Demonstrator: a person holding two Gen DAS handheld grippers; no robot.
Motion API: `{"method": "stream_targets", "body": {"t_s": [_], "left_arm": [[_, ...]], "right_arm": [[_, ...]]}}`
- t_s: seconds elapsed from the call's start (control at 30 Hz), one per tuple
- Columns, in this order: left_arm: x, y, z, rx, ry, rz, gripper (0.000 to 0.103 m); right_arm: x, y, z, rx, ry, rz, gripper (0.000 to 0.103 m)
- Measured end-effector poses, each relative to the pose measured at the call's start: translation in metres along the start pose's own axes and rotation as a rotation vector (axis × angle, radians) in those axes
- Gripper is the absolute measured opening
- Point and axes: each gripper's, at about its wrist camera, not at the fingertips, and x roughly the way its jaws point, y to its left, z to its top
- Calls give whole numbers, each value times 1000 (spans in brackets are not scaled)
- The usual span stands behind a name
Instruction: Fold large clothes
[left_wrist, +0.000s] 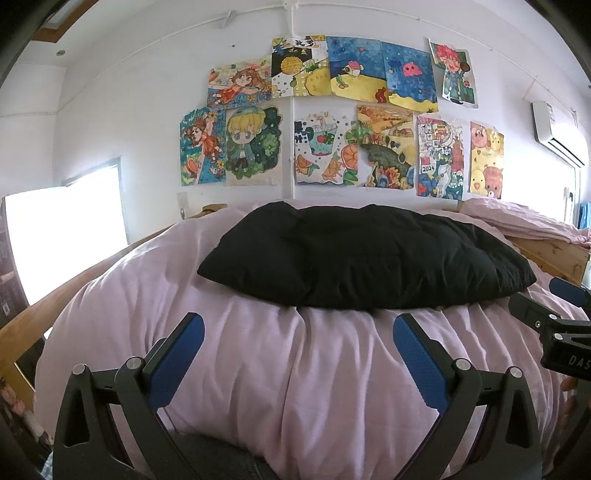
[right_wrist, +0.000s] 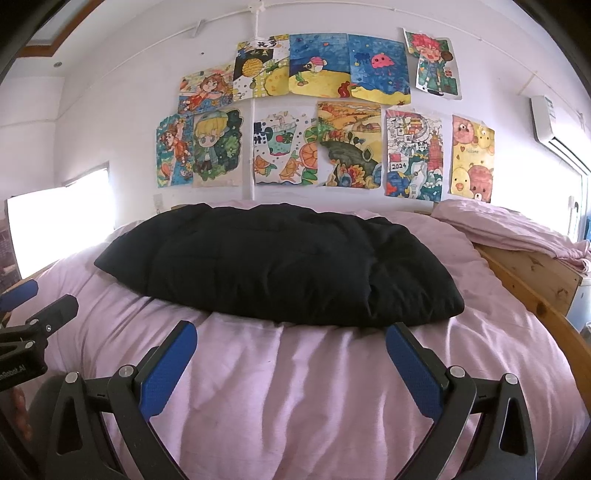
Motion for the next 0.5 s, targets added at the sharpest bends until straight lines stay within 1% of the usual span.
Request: {"method": "stream_targets", "body": {"t_s": [0.5], "left_arm": [[0, 1, 0, 1, -2, 0, 101]], "right_arm": [[1, 4, -1, 2, 6, 5, 103]]}}
